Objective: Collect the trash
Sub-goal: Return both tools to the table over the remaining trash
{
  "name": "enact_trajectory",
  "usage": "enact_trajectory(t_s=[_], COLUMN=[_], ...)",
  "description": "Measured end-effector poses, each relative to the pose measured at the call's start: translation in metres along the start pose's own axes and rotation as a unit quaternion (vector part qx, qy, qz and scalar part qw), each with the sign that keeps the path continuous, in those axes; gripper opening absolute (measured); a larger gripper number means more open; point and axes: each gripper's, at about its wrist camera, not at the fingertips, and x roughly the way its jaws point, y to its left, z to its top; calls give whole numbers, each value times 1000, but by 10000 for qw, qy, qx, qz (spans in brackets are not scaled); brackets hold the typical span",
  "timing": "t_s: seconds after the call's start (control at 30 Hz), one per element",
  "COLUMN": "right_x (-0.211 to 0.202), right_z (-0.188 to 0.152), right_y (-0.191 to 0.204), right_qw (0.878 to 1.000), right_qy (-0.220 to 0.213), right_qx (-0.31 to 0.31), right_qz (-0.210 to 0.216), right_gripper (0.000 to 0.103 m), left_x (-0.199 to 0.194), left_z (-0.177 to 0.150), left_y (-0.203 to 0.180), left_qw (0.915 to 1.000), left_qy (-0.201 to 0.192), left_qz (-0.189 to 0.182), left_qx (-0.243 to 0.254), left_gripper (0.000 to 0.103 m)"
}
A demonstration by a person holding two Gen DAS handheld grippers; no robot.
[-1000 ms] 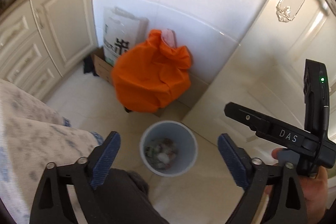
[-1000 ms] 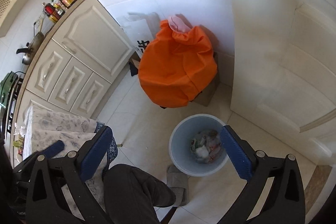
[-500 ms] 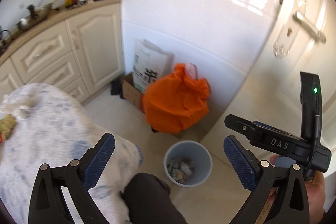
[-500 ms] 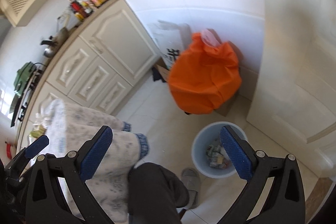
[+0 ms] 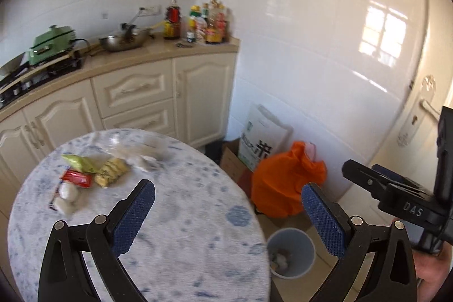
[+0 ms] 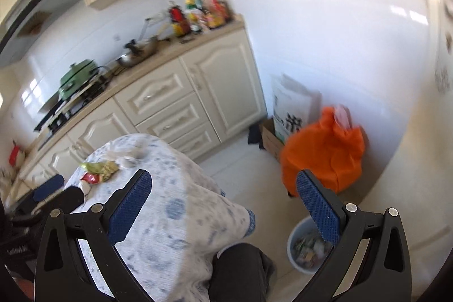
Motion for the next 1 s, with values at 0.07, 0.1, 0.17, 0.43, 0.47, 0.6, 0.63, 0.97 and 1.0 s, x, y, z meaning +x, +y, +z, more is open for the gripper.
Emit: enact_trajectory(t_s=[0.07,0.1,0.17,0.43,0.47,0.6,0.63,0.97,1.0], right_x=[-6,-9,-12,-18,-18,-12,-11,11,15], right_z=[3,5,7,5,4,-1,-4,-20,-21], right_y=[22,35,55,141,153,190,199,252,255], right_qw=[9997,9992,9982,9889,9869,9792,9770,9614,9607], right_qy=[-94,-144,-212,-340,-344,-304,-283,-15,27], right_qx=[-244,-371,-545,-1272,-1378,-1689,-1776,-2310,-2331], right_qz=[19,57,136,684,765,1083,1150,1498,1507], right_gripper=[103,103,103,103,103,103,103,103,103], left_x=[-18,-26,-44,-103,-107,-127,-130,-142,-138], left_z=[-1,-2,-1,-9,-11,-24,-27,-58,-59], left_y=[19,26,44,100,106,131,136,173,177], left_qw=[9997,9994,9983,9897,9882,9810,9793,9686,9681], left_qy=[-162,-244,-385,-830,-852,-936,-947,-727,-677], left_qz=[112,185,319,997,1104,1457,1529,2035,2056], left_qx=[-127,-184,-289,-605,-633,-872,-932,-1232,-1263], left_gripper=[102,102,102,102,102,102,102,102,102])
